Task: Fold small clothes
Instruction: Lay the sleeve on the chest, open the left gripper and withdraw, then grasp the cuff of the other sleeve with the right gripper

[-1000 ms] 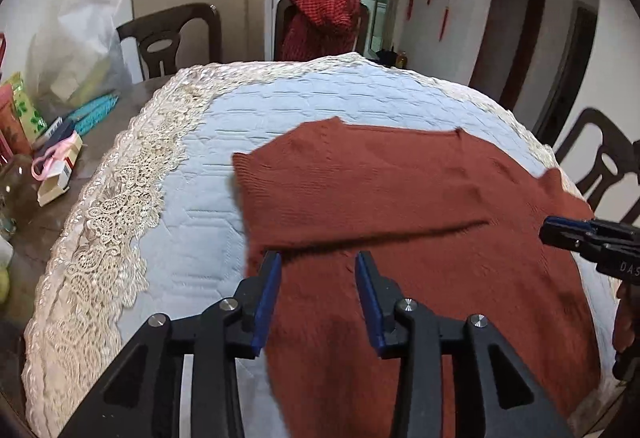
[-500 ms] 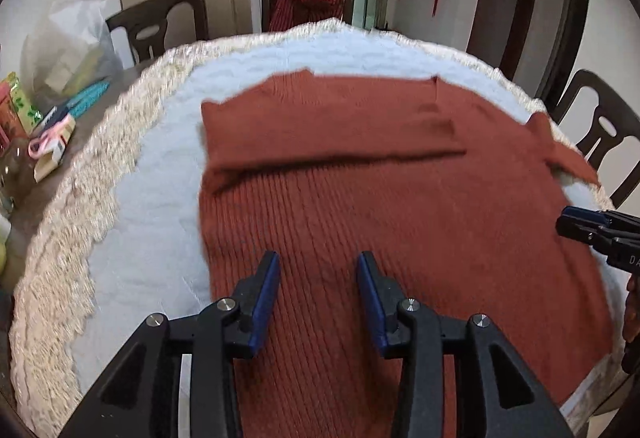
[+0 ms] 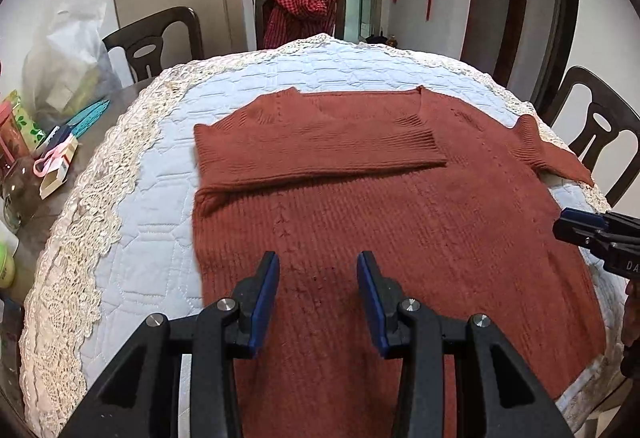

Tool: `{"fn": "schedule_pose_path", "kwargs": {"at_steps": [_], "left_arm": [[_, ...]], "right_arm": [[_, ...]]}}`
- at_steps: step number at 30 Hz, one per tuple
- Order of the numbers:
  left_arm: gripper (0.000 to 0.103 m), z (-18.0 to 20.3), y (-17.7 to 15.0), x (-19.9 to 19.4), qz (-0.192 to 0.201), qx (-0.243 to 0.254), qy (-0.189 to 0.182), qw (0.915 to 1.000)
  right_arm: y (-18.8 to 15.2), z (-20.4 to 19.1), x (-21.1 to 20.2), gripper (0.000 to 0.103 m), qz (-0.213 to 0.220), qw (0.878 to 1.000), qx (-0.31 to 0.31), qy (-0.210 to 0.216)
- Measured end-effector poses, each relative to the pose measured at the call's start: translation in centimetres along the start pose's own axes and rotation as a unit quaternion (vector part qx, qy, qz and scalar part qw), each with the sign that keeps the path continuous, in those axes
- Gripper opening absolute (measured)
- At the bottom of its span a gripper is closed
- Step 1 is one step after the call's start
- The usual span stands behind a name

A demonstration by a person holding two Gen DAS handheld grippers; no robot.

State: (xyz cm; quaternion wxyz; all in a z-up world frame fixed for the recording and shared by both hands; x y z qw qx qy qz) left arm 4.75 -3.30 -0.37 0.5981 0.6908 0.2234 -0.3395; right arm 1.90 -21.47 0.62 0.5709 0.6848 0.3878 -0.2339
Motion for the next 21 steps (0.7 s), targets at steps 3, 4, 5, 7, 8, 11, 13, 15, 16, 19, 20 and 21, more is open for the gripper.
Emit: {"fn": "schedule_pose_path", "kwargs": {"at_steps": [3, 4, 5, 7, 8, 11, 13, 15, 16, 19, 20, 21], "left_arm": [[0.043, 0.5, 0.4, 0.0, 0.003, 0.006, -0.002, 1.0000], [0.043, 0.6, 0.5, 0.1, 0.003, 0.007, -0.002, 1.0000], [0.043, 0.7, 0.7, 0.1, 0.003, 0.008, -0.003, 1.0000], [0.043, 1.0, 0.9, 0.2, 0.004, 0.010, -0.005, 0.9999], [0.043, 1.1, 1.0, 0.3, 0.005, 0.012, -0.006, 0.9999], [0.045, 1.5, 1.0, 0.9, -0.004, 0.014, -0.011, 0.9998], [0.045, 1.5, 0.7, 1.4, -0.015, 0.014, -0.011, 0.9997], [0.045, 1.2, 0.3, 1.6, -0.020, 0.013, -0.008, 0.9997], [0.045, 1.1, 0.2, 1.7, -0.023, 0.012, -0.006, 0.9997], [0.047, 0.5, -0.1, 1.8, -0.027, 0.005, -0.002, 0.9996], [0.047, 0.4, -0.1, 1.8, -0.027, 0.003, 0.001, 0.9996], [0.047, 0.3, -0.1, 1.7, -0.027, 0.001, 0.003, 0.9996]], "right_arm": [[0.0, 0.4, 0.0, 0.041, 0.001, 1.000, 0.008, 0.000], [0.0, 0.5, 0.0, 0.041, 0.002, 1.000, 0.009, 0.000], [0.0, 0.7, 0.0, 0.041, 0.003, 1.000, 0.011, 0.000], [0.1, 0.8, -0.1, 0.041, 0.005, 1.000, 0.014, -0.001], [0.1, 1.0, 0.0, 0.041, 0.005, 1.000, 0.016, -0.002], [0.0, 1.2, 0.5, 0.041, -0.004, 1.000, 0.013, -0.008], [0.1, 1.1, 0.6, 0.041, -0.004, 1.000, 0.007, -0.008], [0.1, 1.1, 0.5, 0.041, -0.003, 1.000, 0.004, -0.009], [0.2, 1.2, 0.4, 0.041, -0.002, 1.000, 0.003, -0.010], [0.4, 1.6, 0.2, 0.041, 0.002, 1.000, 0.008, -0.011], [0.4, 1.8, 0.1, 0.041, 0.003, 1.000, 0.010, -0.012], [0.5, 1.9, 0.1, 0.041, 0.004, 1.000, 0.012, -0.014]]}}
Point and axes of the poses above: each gripper's, at about its wrist camera, not at the fingertips, and x roughly the way its jaws point, z to its right, y to its top, the point moved 4 cm from there along x, roughly the way its jaws point, and after that the axes turned 5 degrees about x, right-handed, at the moved point
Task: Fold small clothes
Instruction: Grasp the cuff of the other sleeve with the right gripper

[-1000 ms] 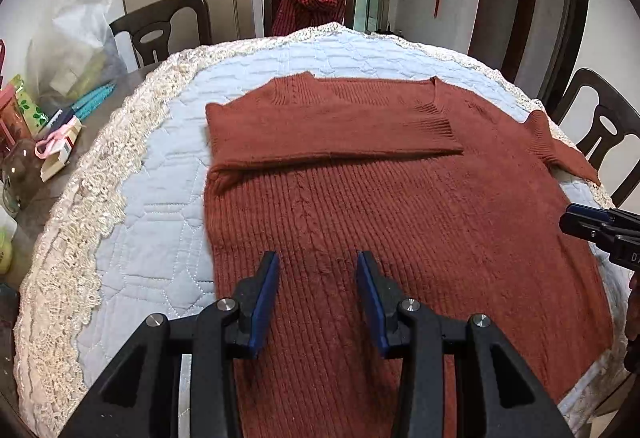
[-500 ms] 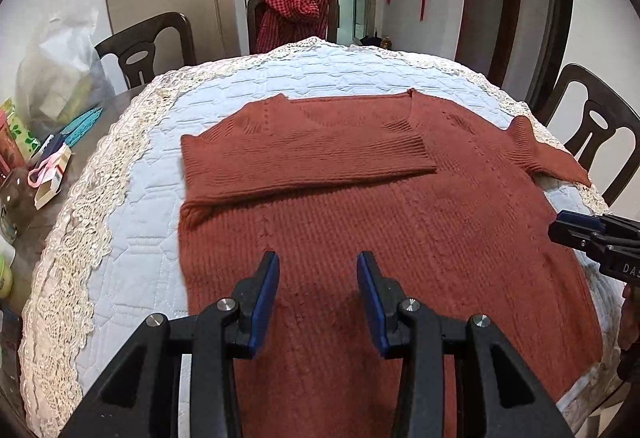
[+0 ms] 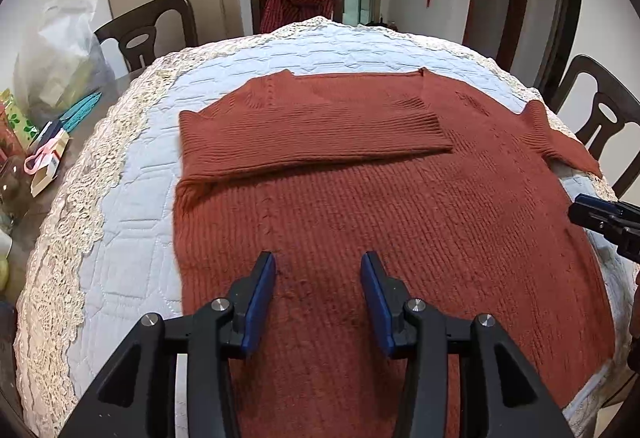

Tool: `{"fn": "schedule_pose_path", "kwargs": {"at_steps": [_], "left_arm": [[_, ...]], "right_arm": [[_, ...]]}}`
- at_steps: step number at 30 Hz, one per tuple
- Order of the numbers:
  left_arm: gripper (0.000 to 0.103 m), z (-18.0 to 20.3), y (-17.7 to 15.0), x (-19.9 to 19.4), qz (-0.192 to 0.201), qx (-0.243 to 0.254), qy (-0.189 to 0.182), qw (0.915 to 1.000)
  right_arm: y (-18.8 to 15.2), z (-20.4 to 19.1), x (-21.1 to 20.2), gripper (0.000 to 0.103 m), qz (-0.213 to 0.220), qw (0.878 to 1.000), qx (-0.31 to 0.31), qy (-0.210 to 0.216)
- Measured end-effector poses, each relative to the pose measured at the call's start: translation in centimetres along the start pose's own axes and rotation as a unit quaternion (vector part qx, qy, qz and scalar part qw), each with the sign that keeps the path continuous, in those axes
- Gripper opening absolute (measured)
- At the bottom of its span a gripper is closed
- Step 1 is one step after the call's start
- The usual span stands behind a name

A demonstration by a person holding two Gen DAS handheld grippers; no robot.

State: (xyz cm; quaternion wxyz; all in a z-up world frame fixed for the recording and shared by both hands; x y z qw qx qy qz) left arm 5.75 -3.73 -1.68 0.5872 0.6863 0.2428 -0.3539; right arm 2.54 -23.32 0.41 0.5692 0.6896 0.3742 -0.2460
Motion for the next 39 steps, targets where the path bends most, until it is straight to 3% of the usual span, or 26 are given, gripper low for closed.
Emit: {"fn": "schedule_pose_path", "kwargs": {"at_steps": [9, 16, 20, 26, 31, 37, 39], "left_arm": [[0.049, 2.1, 2.4, -1.0, 0.032, 0.015, -0.012, 0.9993], [0.049, 3.4, 2.4, 0.7, 0.020, 0.025, -0.027, 0.9991], [0.049, 3.4, 1.6, 1.7, 0.003, 0.022, -0.028, 0.9994], [0.053, 3.5, 1.4, 1.9, 0.008, 0.024, -0.027, 0.9993], [0.055, 3.5, 1.3, 2.0, 0.011, 0.021, -0.027, 0.9994], [0.055, 3.5, 1.2, 2.0, 0.012, 0.016, -0.032, 0.9993], [0.055, 3.5, 1.2, 2.0, 0.012, 0.014, -0.034, 0.9993]], "right_arm": [[0.6, 2.4, -0.8, 0.041, 0.017, 0.999, 0.049, 0.002], [0.5, 6.1, -1.2, 0.041, 0.025, 0.992, 0.126, 0.001], [0.7, 9.1, -1.5, 0.041, 0.036, 0.981, 0.189, -0.001], [1.7, 12.3, -1.6, 0.041, 0.057, 0.965, 0.254, 0.005], [2.7, 13.7, -0.8, 0.041, 0.066, 0.951, 0.300, 0.027], [4.2, 15.2, -0.5, 0.041, 0.098, 0.934, 0.342, 0.018], [4.5, 15.6, -0.3, 0.037, 0.102, 0.931, 0.350, 0.017]]}}
Point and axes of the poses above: each gripper's, at about its wrist camera, not at the fingertips, and x roughly the way its jaws point, z to its right, y to its top, the point moved 4 cm from there along x, roughly the way its jaws point, and after that the axes turned 5 degrees about x, right-handed, at the moved point
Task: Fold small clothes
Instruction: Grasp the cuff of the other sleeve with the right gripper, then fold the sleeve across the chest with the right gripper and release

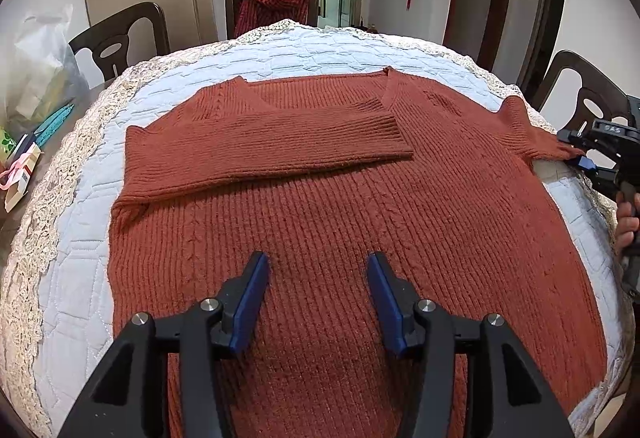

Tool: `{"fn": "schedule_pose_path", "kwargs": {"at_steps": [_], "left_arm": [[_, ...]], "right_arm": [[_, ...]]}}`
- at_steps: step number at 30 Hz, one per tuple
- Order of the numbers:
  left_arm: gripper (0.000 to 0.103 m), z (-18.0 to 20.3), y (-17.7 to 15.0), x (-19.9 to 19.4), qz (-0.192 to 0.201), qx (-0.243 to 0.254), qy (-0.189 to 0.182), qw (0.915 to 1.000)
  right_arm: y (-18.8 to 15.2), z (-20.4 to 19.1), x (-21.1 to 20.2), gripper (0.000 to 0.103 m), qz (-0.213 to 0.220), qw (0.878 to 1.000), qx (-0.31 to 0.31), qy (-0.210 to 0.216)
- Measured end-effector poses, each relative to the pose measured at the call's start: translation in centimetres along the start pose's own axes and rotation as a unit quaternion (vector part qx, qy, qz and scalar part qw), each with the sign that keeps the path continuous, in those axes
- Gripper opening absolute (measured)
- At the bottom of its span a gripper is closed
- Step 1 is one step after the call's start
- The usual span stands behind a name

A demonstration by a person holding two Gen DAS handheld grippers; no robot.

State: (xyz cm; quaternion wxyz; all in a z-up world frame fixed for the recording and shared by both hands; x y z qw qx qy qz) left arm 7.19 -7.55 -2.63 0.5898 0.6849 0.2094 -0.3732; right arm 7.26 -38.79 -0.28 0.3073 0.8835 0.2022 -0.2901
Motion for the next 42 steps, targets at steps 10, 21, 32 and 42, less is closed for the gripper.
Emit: {"fn": "schedule_pose_path", "kwargs": {"at_steps": [10, 21, 32, 42], "left_arm": [[0.058, 0.1, 0.0, -0.1, 0.002, -0.004, -0.010, 0.9999], [0.060, -0.1, -0.1, -0.1, 0.004, -0.012, -0.025, 0.9996], [0.060, -2.0, 0.5, -2.0, 0.016, -0.040, -0.047, 0.9980], [0.060, -4.2, 5.5, -0.5, 0.025, -0.067, -0.050, 0.9962]], "right_arm": [[0.3, -6.7, -2.5, 0.020, 0.048, 0.992, -0.112, -0.020], [-2.0, -15.6, -0.8, 0.020, 0.026, 0.976, -0.216, 0.032], [-12.0, -20.2, 1.4, 0.023, -0.093, 0.923, -0.351, 0.126], [-6.5, -9.5, 2.5, 0.023, -0.087, 0.959, -0.268, 0.001]]}}
Point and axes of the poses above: each gripper's, at about its wrist camera, not at the fingertips, and x roughly the way its jaws point, z to its right, y to its top, the point moved 4 cm from there along x, roughly the way its jaws point, and after that the axes turned 5 degrees about x, right-handed, at the moved point
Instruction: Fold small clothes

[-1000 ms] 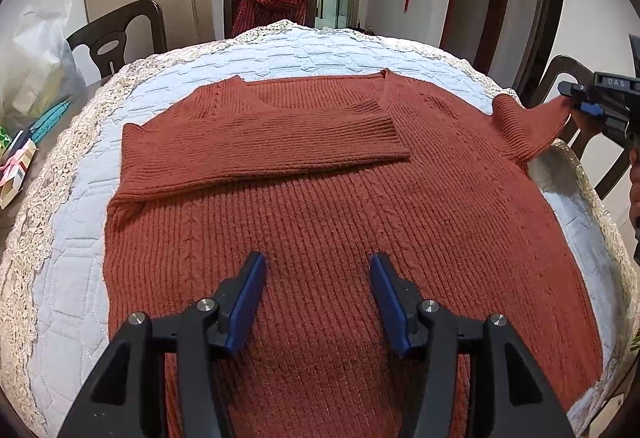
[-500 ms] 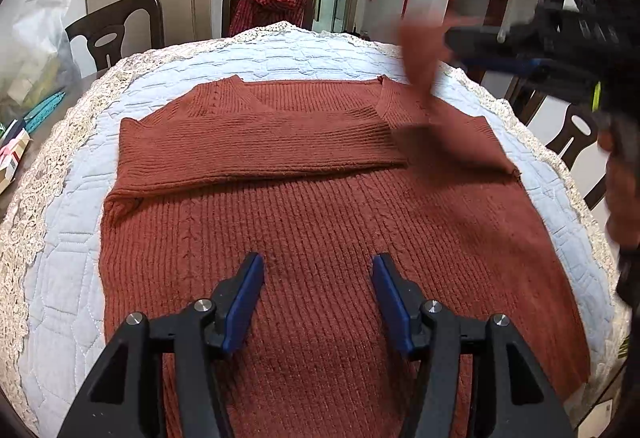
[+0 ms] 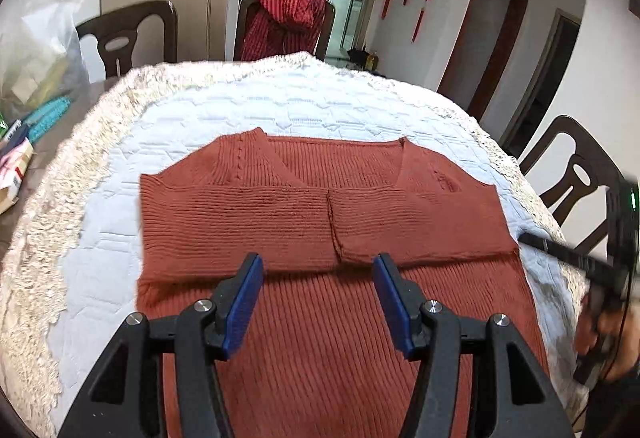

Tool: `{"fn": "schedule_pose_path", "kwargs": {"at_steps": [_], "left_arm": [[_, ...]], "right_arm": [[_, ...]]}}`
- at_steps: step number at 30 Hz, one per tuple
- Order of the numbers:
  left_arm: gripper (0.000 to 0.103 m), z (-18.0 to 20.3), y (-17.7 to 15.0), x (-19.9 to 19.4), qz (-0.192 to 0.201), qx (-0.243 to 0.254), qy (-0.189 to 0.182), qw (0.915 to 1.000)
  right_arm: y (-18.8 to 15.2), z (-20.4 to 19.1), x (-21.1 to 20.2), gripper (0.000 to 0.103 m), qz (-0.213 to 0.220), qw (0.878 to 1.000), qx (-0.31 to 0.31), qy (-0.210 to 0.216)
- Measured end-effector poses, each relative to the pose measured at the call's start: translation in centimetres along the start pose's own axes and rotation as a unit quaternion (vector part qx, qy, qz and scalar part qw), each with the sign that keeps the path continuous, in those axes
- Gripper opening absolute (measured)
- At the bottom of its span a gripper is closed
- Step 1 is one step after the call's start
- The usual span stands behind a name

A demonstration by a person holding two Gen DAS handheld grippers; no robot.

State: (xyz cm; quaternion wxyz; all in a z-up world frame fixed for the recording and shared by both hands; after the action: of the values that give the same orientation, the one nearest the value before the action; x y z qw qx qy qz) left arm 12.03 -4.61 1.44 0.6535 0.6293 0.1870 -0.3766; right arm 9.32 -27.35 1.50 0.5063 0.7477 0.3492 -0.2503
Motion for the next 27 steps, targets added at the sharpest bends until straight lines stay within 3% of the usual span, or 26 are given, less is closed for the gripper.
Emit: {"fn": "schedule_pose_path", "kwargs": {"at_steps": [3, 5, 6, 8, 10, 11, 12, 15, 20, 22, 24, 26, 27], "left_arm": [[0.060, 0.1, 0.2, 1.3, -0.009, -0.002, -0.004, 0.9999], [0.060, 0.4, 0.1, 1.7, -0.015, 0.000, -0.006, 0.9999], [0.060, 0.5, 0.0, 1.9, -0.017, 0.001, -0.008, 0.9998], [0.060, 0.7, -0.1, 2.0, -0.019, 0.002, -0.008, 0.9998], [0.060, 0.8, -0.1, 1.9, -0.019, 0.002, -0.008, 0.9998], [0.060, 0.8, -0.1, 1.9, -0.017, 0.000, -0.009, 0.9998], [0.060, 0.7, 0.1, 1.8, -0.015, -0.001, -0.011, 0.9998], [0.060, 0.6, 0.7, 1.6, -0.005, -0.005, -0.011, 0.9999], [0.060, 0.3, 1.6, 2.6, -0.005, -0.014, -0.013, 0.9998], [0.060, 0.3, 1.6, 3.3, -0.011, -0.012, -0.016, 0.9997], [0.060, 0.2, 1.6, 4.2, -0.019, -0.008, -0.009, 0.9998], [0.060, 0.1, 1.6, 4.9, -0.024, -0.007, -0.007, 0.9997], [0.060, 0.2, 1.5, 5.3, -0.028, -0.007, -0.011, 0.9995]], "right_arm": [[-2.0, 3.1, -0.2, 0.023, -0.007, 1.000, 0.019, 0.013], [-2.6, 5.5, -1.2, 0.023, 0.001, 0.996, 0.064, 0.060], [-2.6, 7.4, -2.1, 0.023, 0.015, 0.990, 0.107, 0.088], [-2.7, 10.4, -3.0, 0.022, 0.034, 0.982, 0.158, 0.093], [-2.8, 13.9, -3.5, 0.010, 0.042, 0.965, 0.233, 0.112], [-2.8, 15.1, -3.8, 0.003, 0.043, 0.963, 0.249, 0.090], [-2.6, 15.4, -4.3, 0.002, 0.050, 0.966, 0.243, 0.070], [-2.0, 14.1, -5.1, 0.009, 0.060, 0.974, 0.218, 0.018], [-0.4, 12.0, -4.2, 0.019, 0.060, 0.981, 0.183, 0.014], [-0.3, 14.0, -3.2, 0.015, 0.051, 0.977, 0.207, -0.029], [0.1, 14.7, -4.1, 0.016, 0.066, 0.971, 0.229, -0.029], [0.9, 12.7, -5.2, 0.018, 0.090, 0.976, 0.187, -0.059], [1.2, 11.6, -5.3, 0.018, 0.091, 0.979, 0.174, -0.051]]}}
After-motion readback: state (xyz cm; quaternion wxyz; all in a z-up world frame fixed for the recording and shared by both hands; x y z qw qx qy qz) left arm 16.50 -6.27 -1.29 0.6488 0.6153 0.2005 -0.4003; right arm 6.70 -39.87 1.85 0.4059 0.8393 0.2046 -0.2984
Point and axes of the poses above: each gripper's, at about its wrist camera, not at the fingertips, and x roughly the way its jaws point, z to its right, y to its top, the point moved 4 cm from there along x, roughly the way its jaws point, and after that the axes turned 5 degrees about x, right-handed, at the moved point
